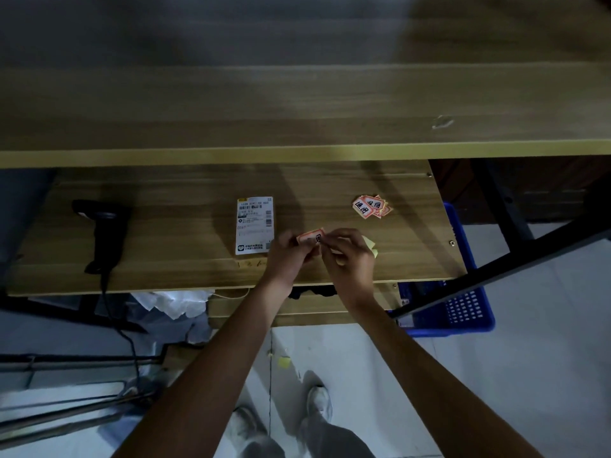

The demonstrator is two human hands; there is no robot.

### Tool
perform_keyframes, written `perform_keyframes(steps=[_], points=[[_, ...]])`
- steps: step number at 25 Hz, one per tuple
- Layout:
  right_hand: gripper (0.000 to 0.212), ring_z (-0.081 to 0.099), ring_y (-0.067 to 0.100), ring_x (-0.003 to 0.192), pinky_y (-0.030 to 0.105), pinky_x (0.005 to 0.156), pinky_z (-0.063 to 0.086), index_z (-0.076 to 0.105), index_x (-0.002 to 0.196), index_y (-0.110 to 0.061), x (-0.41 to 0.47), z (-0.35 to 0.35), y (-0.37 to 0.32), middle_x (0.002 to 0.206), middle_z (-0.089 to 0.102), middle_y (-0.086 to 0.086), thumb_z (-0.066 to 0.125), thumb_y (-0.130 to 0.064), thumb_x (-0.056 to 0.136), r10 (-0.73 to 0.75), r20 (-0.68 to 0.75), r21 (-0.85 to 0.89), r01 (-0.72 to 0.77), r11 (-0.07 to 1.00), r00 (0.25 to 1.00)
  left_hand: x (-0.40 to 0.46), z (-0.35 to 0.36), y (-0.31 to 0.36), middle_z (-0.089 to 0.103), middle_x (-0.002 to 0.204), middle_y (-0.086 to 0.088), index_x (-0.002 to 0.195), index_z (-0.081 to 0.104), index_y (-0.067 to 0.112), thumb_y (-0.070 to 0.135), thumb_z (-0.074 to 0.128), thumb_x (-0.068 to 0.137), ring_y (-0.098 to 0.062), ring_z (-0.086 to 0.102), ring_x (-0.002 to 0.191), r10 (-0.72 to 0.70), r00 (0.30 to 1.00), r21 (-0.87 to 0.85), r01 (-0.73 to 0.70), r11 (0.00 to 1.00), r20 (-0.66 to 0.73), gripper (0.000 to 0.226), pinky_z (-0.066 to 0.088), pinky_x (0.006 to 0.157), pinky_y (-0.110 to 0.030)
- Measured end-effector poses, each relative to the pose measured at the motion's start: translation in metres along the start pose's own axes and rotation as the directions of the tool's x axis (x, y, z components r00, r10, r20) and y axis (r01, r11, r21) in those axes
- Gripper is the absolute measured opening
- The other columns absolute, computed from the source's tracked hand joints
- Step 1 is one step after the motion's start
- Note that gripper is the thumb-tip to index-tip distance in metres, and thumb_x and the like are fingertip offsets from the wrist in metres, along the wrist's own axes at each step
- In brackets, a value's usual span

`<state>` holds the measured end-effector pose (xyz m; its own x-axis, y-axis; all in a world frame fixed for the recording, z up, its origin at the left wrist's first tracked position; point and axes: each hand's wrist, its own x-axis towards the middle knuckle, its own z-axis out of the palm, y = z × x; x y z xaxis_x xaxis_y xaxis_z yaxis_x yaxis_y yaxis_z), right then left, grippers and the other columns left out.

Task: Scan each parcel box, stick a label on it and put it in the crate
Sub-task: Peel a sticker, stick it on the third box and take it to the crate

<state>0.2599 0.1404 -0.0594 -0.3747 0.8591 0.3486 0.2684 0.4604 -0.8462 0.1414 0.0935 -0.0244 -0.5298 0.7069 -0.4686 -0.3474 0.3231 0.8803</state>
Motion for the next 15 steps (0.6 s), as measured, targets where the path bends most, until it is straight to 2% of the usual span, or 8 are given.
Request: perform_keyframes(steps=[2, 4, 5, 8, 11, 15], points=[[0.016, 0.070, 0.011, 0.081, 0.021, 0.070, 0.058, 0.072, 0.099, -0.008, 0.006, -0.001, -0.006, 0.098, 0.065, 0.004, 0.069, -0.003, 0.084, 0.185, 0.043, 0.194, -0.189, 0.962, 0.982, -0.002, -0.004, 0.004, 0.062, 0.068, -0.005, 0.087, 0.063, 0.003, 0.000, 0.062, 0.087, -0.007, 0.061, 0.058, 0.075, 0.997, 0.060, -0.074, 0.995, -0.009, 0.003, 0.051, 0.061, -0.021], [0.017, 0.072, 0.011, 0.073, 0.028, 0.068, 0.059, 0.068, 0.101, -0.007, 0.016, -0.002, -0.011, 0.087, 0.071, 0.003, 0.067, -0.001, 0.085, 0.393, 0.140, 0.382, -0.416, 0.825, 0.909, -0.001, -0.010, 0.005, 0.064, 0.062, -0.001, 0.078, 0.065, 0.011, 0.000, 0.062, 0.087, -0.009, 0.058, 0.056, 0.091, 0.996, 0.090, -0.091, 0.992, -0.004, 0.015, 0.048, 0.060, -0.024], [0.016, 0.070, 0.008, 0.065, 0.025, 0.064, 0.059, 0.066, 0.102, -0.001, 0.020, -0.002, -0.013, 0.078, 0.073, 0.002, 0.065, 0.003, 0.087, 0.441, 0.187, 0.437, -0.477, 0.763, 0.878, -0.001, -0.013, 0.006, 0.065, 0.058, 0.002, 0.076, 0.065, 0.014, 0.000, 0.062, 0.087, -0.011, 0.057, 0.056, 0.082, 0.997, 0.091, -0.082, 0.992, 0.008, 0.018, 0.048, 0.061, -0.026], [0.015, 0.064, 0.002, 0.051, 0.018, 0.056, 0.056, 0.062, 0.102, 0.010, 0.028, 0.000, -0.013, 0.057, 0.069, -0.006, 0.057, 0.012, 0.088, 0.463, 0.262, 0.485, -0.530, 0.696, 0.847, 0.001, -0.020, 0.007, 0.066, 0.056, 0.002, 0.076, 0.063, 0.012, 0.001, 0.062, 0.088, -0.016, 0.057, 0.058, 0.068, 0.996, 0.088, -0.073, 0.993, 0.059, 0.017, 0.047, 0.063, -0.029], [0.016, 0.063, 0.002, 0.050, 0.018, 0.056, 0.057, 0.063, 0.100, 0.003, 0.027, 0.000, -0.011, 0.056, 0.068, -0.007, 0.057, 0.011, 0.088, 0.492, 0.248, 0.473, -0.547, 0.690, 0.835, -0.001, -0.025, 0.009, 0.068, 0.069, -0.006, 0.078, 0.062, 0.012, 0.008, 0.060, 0.091, -0.016, 0.064, 0.059, 0.042, 0.998, 0.010, -0.043, 0.999, 0.043, 0.014, 0.049, 0.061, -0.028], [0.015, 0.064, 0.003, 0.052, 0.020, 0.058, 0.057, 0.063, 0.103, 0.011, 0.027, -0.002, -0.005, 0.059, 0.069, -0.007, 0.058, 0.010, 0.088, 0.506, 0.224, 0.459, -0.549, 0.699, 0.833, 0.000, -0.034, 0.003, 0.069, 0.062, 0.001, 0.077, 0.063, 0.012, 0.004, 0.055, 0.093, -0.012, 0.062, 0.059, 0.011, 0.999, -0.082, -0.006, 0.997, 0.051, 0.019, 0.047, 0.070, -0.033]])
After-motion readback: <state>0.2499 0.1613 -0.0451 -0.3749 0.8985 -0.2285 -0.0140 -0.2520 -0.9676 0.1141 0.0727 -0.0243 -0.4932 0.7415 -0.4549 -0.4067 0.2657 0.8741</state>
